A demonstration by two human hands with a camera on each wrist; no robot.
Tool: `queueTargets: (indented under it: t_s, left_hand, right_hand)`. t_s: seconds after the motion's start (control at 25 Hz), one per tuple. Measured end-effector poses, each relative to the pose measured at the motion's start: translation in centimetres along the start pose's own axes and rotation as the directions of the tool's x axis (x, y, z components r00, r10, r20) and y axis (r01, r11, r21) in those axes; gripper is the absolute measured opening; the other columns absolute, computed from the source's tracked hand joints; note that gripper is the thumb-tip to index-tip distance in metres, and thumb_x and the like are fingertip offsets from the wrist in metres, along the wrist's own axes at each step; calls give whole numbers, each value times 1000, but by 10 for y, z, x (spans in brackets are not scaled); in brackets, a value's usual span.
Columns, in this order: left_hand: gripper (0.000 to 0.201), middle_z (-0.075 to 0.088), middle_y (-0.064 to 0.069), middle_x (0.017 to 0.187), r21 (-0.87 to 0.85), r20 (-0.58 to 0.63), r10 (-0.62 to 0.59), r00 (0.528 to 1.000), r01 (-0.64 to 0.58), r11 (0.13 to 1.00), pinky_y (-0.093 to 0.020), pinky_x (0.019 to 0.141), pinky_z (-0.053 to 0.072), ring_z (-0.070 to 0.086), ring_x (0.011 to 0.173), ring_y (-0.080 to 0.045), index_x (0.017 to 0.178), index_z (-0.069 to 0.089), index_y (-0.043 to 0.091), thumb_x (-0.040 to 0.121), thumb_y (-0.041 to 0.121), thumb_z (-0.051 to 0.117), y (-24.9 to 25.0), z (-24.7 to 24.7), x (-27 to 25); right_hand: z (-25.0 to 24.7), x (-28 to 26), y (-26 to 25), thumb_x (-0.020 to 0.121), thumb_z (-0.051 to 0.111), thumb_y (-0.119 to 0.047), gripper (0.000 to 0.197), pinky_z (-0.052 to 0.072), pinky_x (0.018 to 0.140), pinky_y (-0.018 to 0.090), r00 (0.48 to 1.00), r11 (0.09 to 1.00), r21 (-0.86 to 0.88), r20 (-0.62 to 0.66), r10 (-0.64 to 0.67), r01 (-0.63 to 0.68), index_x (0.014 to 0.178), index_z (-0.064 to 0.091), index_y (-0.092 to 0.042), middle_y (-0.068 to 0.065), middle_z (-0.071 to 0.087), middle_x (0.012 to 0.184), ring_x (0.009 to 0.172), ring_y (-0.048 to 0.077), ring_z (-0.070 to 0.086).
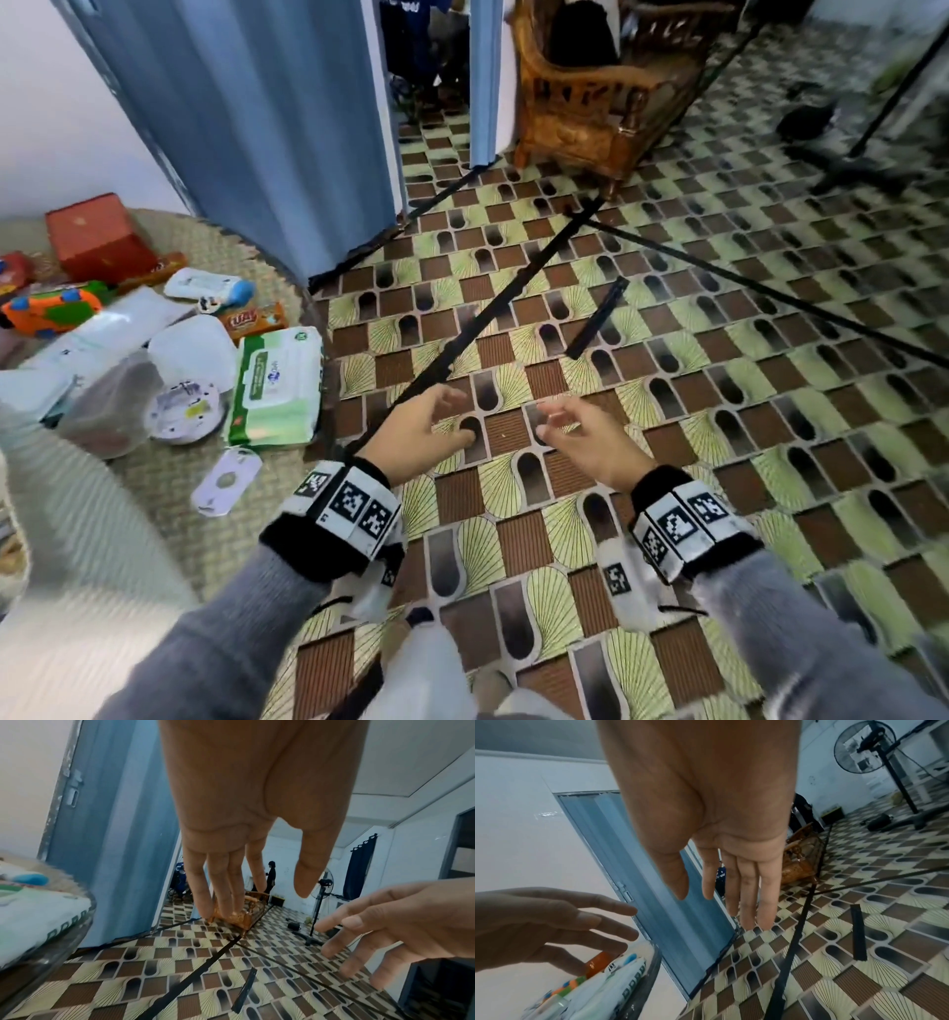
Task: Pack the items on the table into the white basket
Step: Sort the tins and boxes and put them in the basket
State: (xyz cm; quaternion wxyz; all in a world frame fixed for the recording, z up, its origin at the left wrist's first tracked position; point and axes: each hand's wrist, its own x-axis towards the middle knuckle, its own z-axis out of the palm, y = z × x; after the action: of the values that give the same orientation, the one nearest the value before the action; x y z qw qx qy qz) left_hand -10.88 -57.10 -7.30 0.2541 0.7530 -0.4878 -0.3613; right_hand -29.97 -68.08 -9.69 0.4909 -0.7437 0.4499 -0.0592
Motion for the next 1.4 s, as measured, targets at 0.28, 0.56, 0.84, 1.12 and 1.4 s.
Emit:
queueTargets:
  t_s: [0.28, 0.56, 0.84, 1.12, 1.4]
  left_hand:
    - [42, 55, 1, 121, -56, 12, -140, 990, 141, 988, -21, 89, 37, 51, 112, -11, 125, 52, 21, 87, 25, 67, -38, 13, 51]
    - [36, 58, 4, 114, -176, -59, -272, 961, 258, 950, -31, 98, 44, 55, 110, -13, 115, 54, 25, 83, 22, 71, -70, -1, 133]
    - [39, 55, 5, 111, -321, -139, -378, 915, 319, 892, -16, 82, 41, 53, 104, -12, 122, 52, 14, 85, 12, 67, -83, -25, 188]
    - [41, 53, 1, 124, -452, -187, -542, 819, 418, 788, -26, 97, 35, 48, 114, -13, 124, 51, 15, 86, 17, 66, -103, -34, 221]
    - [45, 54, -5, 129, -566, -211, -666, 715, 466, 680, -38, 104, 41, 50, 121, -21, 128, 50, 15, 86, 16, 66, -126, -62, 285]
  right_hand:
    - [0, 58, 32, 95, 54, -21, 36, 45, 90, 27, 992, 998, -25, 106, 64, -62, 130, 50, -15, 2, 56, 121, 110, 15, 53]
    - [-21, 166, 35, 94, 57, -19, 36, 43, 92, 24, 986, 995, -85, 156, 66, -53, 128, 52, -10, -3, 55, 107, 105, 12, 53]
    - [-35, 258, 18, 93, 57, -21, 35, 45, 85, 22, 963, 987, -155, 260, 71, -31, 127, 52, -13, -3, 56, 105, 99, 11, 53]
    - [-28, 341, -14, 92, 60, -26, 40, 42, 67, 16, 890, 981, -185, 454, 39, 51, 130, 49, -19, 0, 55, 112, 88, 7, 52]
    - [-29, 461, -58, 91, 62, -27, 43, 45, 84, 25, 843, 964, -234, 537, 21, 125, 131, 50, -19, -2, 55, 113, 100, 11, 53]
